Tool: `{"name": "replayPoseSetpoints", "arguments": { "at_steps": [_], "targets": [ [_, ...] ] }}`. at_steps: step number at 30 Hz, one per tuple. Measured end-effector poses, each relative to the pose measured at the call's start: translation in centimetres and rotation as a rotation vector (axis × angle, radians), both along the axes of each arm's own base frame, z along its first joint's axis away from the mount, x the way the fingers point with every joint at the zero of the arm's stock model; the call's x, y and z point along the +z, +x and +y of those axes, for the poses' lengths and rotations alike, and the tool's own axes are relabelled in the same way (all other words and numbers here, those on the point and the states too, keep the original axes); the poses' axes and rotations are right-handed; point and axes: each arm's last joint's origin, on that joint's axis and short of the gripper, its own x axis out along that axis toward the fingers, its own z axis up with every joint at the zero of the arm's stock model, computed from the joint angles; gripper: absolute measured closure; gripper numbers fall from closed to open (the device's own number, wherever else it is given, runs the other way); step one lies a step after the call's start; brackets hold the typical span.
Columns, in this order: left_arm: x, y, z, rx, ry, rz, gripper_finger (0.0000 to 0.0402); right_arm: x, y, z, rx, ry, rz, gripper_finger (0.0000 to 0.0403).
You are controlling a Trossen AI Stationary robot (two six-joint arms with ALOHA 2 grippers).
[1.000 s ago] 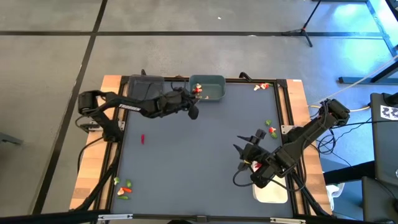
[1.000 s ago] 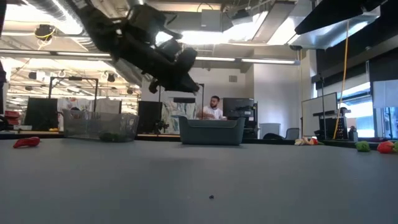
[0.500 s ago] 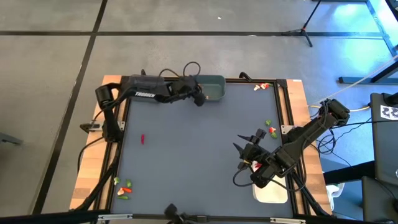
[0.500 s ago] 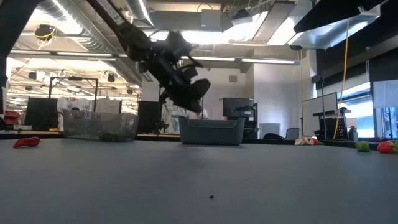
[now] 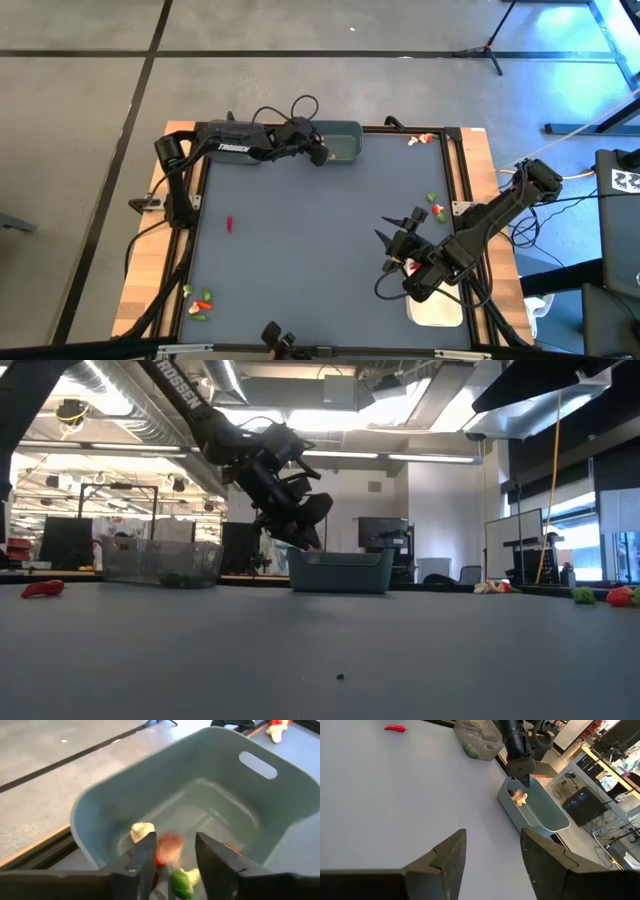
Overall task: Sort produce into baskets
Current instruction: Put the brown mushroom into the blue bin, then put the red chili pepper into the white bin
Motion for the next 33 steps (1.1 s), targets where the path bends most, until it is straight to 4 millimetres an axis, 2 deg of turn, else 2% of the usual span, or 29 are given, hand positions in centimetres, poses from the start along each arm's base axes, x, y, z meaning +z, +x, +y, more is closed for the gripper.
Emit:
{"name": "replayPoseSetpoints", "arguments": {
  "at_steps": [4, 9, 14, 17, 20, 26, 33],
  "targets": [
    [0.8, -0.1, -0.5, -0.022, 0.001, 0.001, 0.0231, 0.0, 0.0, 0.0, 0.0, -0.001, 0.0, 0.0214],
    [3.6, -0.9, -1.9, -0.074, 0.03, 0.03, 0.0218, 0.0, 0.0, 0.0, 0.003, -0.006, 0.005, 0.0214],
    [7.3, -2.8, -4.6, -0.125, 0.014, 0.069, 0.022, 0.0, 0.0, 0.0, 0.007, 0.003, 0.007, 0.0214],
    [9.6, -4.6, -6.7, -0.151, -0.01, 0.095, 0.0223, 0.0, 0.1, 0.1, 0.004, 0.014, -0.003, 0.0214],
    [10.9, -6.5, -8.7, -0.144, -0.082, 0.129, 0.0227, 0.0, 0.1, 0.2, 0.011, 0.036, 0.0, 0.0214],
    [11.8, -10.3, -12.2, -0.063, -0.277, 0.246, 0.0234, -0.1, 0.2, 0.3, 0.021, 0.064, 0.015, 0.0214],
    [10.7, -12.9, -15.4, 0.076, -0.449, 0.452, 0.0248, -0.1, 0.2, 0.3, 0.021, 0.064, 0.014, 0.0214]
  ]
}}
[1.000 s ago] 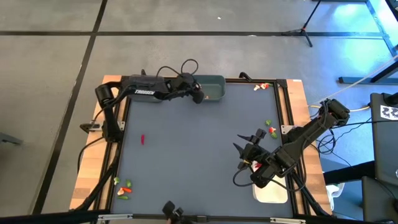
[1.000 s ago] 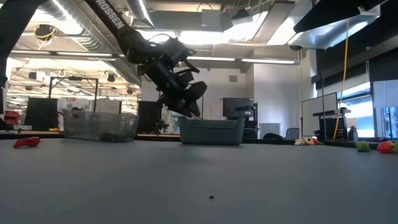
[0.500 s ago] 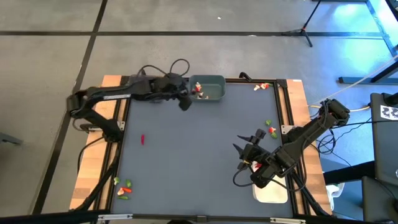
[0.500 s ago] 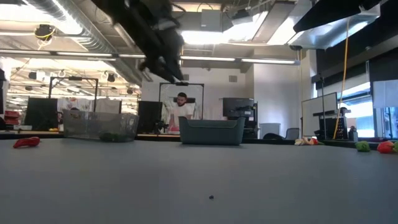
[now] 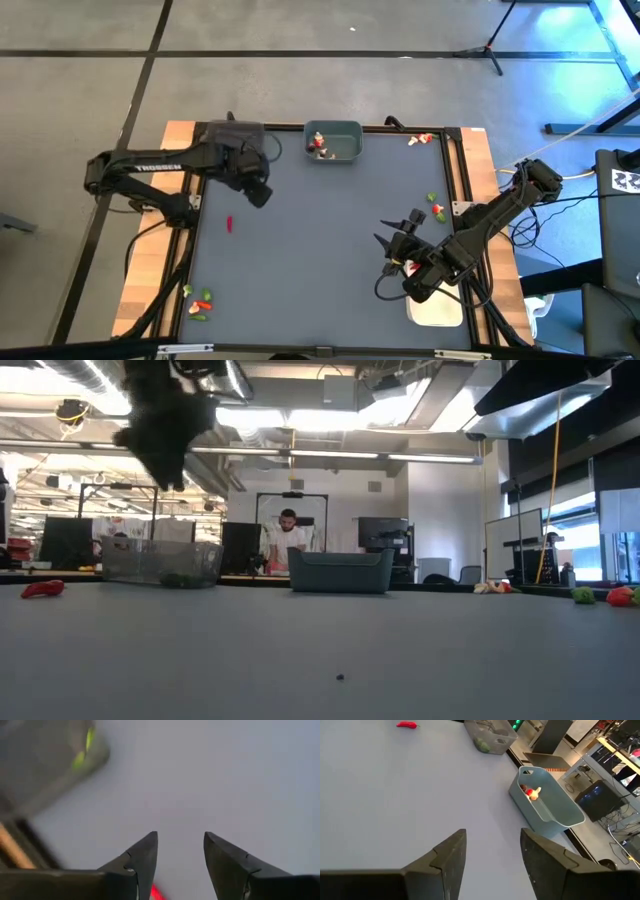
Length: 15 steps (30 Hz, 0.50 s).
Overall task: Sort produce into baskets
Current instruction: Put the red chili pepper into the white bin
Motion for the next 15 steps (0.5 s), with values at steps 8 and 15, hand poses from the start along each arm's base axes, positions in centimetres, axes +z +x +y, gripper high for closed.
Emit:
{"name": "replayPoseSetpoints", "arguments": {
  "at_steps": [8, 15],
  "targets": [
    [-2.4, -0.5, -2.2, 0.07, -0.08, 0.045, 0.0253, 0.0, 0.0, 0.0, 0.003, 0.017, 0.006, 0.0214],
    [-5.0, -1.5, -3.3, 0.224, -0.126, 0.097, 0.0259, 0.0, 0.0, 0.1, 0.003, 0.021, 0.004, 0.0214]
  ]
}}
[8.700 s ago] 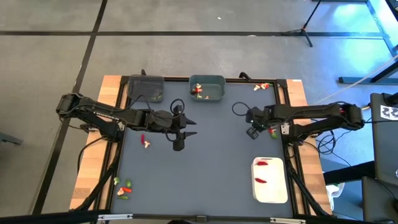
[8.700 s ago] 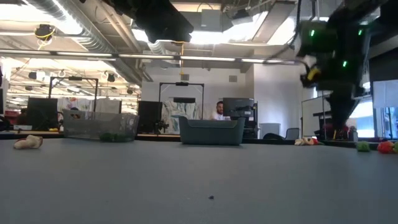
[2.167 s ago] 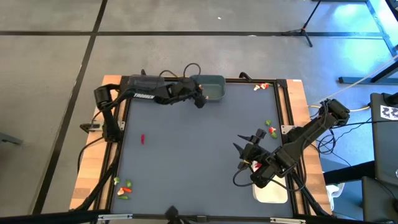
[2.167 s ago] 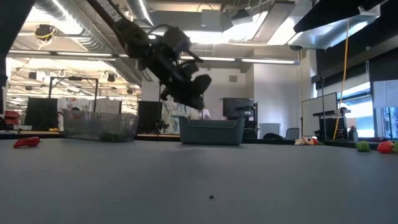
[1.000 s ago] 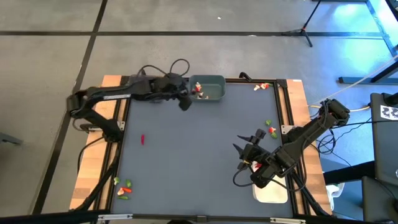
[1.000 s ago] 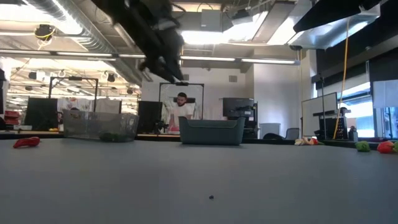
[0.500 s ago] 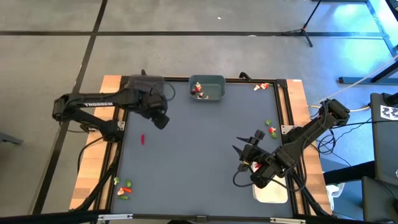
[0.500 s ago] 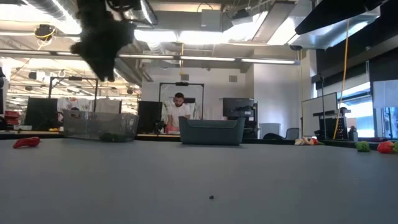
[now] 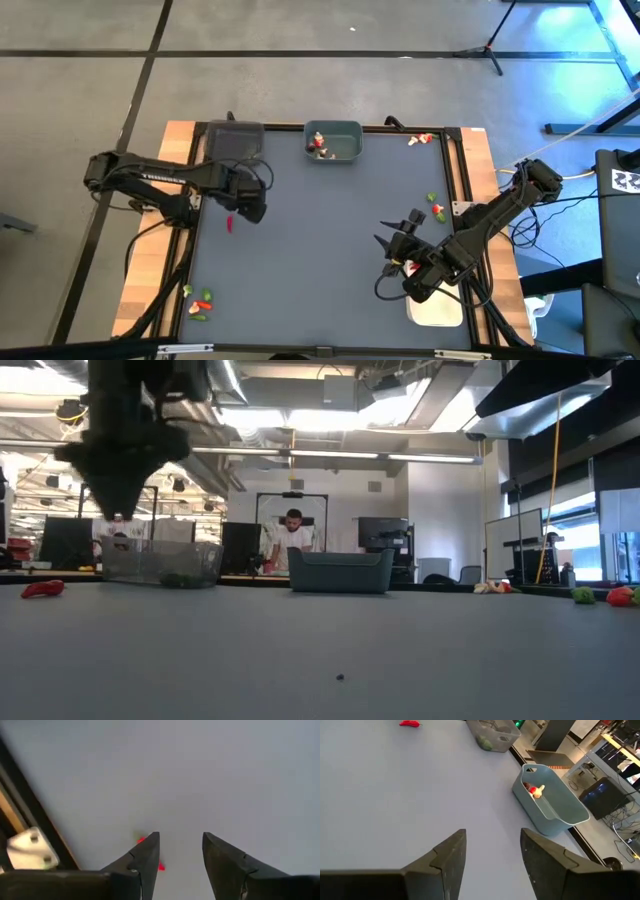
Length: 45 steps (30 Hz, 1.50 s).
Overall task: Sort produce into baskets
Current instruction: Put the red chili pepper into the white bin
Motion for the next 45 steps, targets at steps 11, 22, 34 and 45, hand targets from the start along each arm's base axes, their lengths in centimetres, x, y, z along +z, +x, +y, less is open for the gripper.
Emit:
{"name": "replayPoseSetpoints", "arguments": {
  "at_steps": [11, 22, 34, 45],
  "targets": [
    [-4.4, -2.5, -0.8, 0.155, -0.096, 0.139, 0.027, 0.3, 0.4, -0.7, -0.047, -0.094, -0.046, 0.0214],
    [-8.0, -3.7, -1.0, 0.182, -0.137, 0.104, 0.027, -0.1, 0.9, -1.2, -0.035, -0.018, 0.024, 0.0214],
    [-9.3, -4.4, -0.9, 0.03, -0.133, 0.112, 0.0272, -0.1, 0.9, -1.2, -0.031, 0.005, 0.038, 0.0214],
    [-9.4, -4.2, -1.2, -0.181, -0.125, 0.107, 0.0367, -0.2, 0.9, -1.2, -0.025, 0.013, 0.046, 0.0214]
  ]
}}
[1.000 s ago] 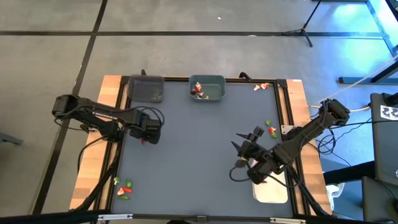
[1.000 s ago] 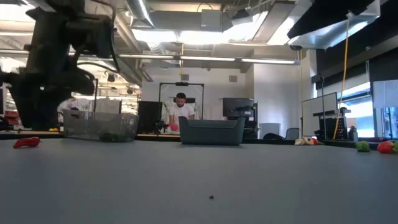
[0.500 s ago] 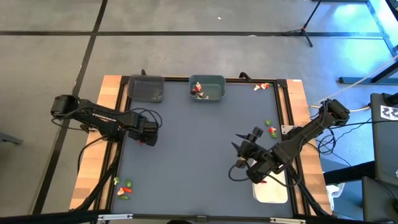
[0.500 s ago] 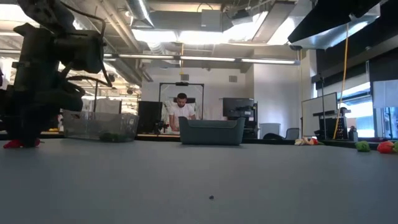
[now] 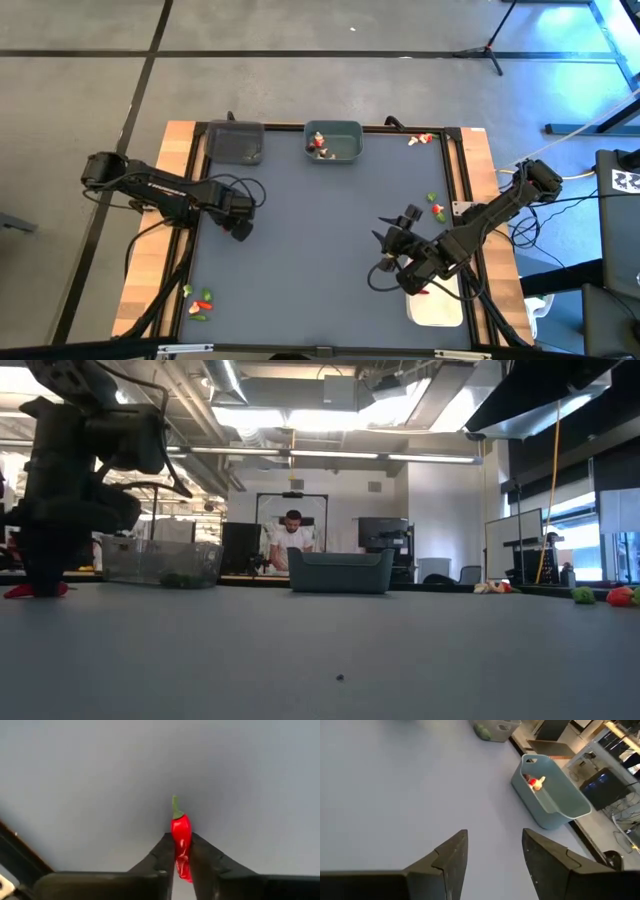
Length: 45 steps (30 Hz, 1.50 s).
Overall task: Sort produce into baskets
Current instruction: Put the red chili pepper into the white bin
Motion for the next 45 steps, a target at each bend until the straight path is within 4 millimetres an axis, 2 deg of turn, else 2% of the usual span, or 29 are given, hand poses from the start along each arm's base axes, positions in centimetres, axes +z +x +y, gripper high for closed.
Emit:
{"name": "replayPoseSetpoints", "arguments": {
  "at_steps": [4, 9, 13, 18, 25, 32, 38, 45],
  "targets": [
    [0.2, 0.1, -0.1, -0.059, 0.017, -0.013, 0.0386, -0.1, 0.0, 0.1, 0.023, 0.037, 0.037, 0.0214],
    [0.8, 0.8, -0.1, -0.097, 0.033, -0.031, 0.0378, -0.2, -0.1, 0.1, 0.045, 0.049, 0.07, 0.0214],
    [2.1, 1.9, 0.0, -0.129, 0.041, -0.084, 0.0379, -0.2, -0.1, 0.1, 0.049, 0.046, 0.073, 0.0214],
    [5.2, 4.6, -0.1, -0.216, 0.063, -0.236, 0.0381, -0.3, -0.1, 0.2, 0.056, 0.059, 0.084, 0.0214],
    [10.0, 9.3, -0.4, -0.388, 0.192, -0.666, 0.037, -0.2, 0.1, 0.4, 0.077, 0.065, 0.073, 0.0214],
    [13.6, 12.7, -2.2, -0.648, 0.4, -1.13, 0.0369, -0.1, 0.4, 0.4, 0.177, -0.034, 0.137, 0.0214],
    [14.3, 15.4, -4.3, -0.828, 0.599, -1.373, 0.0366, 0.2, 1.4, -0.5, 0.162, -0.068, 0.123, 0.0214],
    [12.8, 17.9, -5.8, -0.914, 0.772, -1.521, 0.0367, 1.2, 4.0, -1.8, 0.167, -0.014, 0.002, 0.0214]
  ]
}}
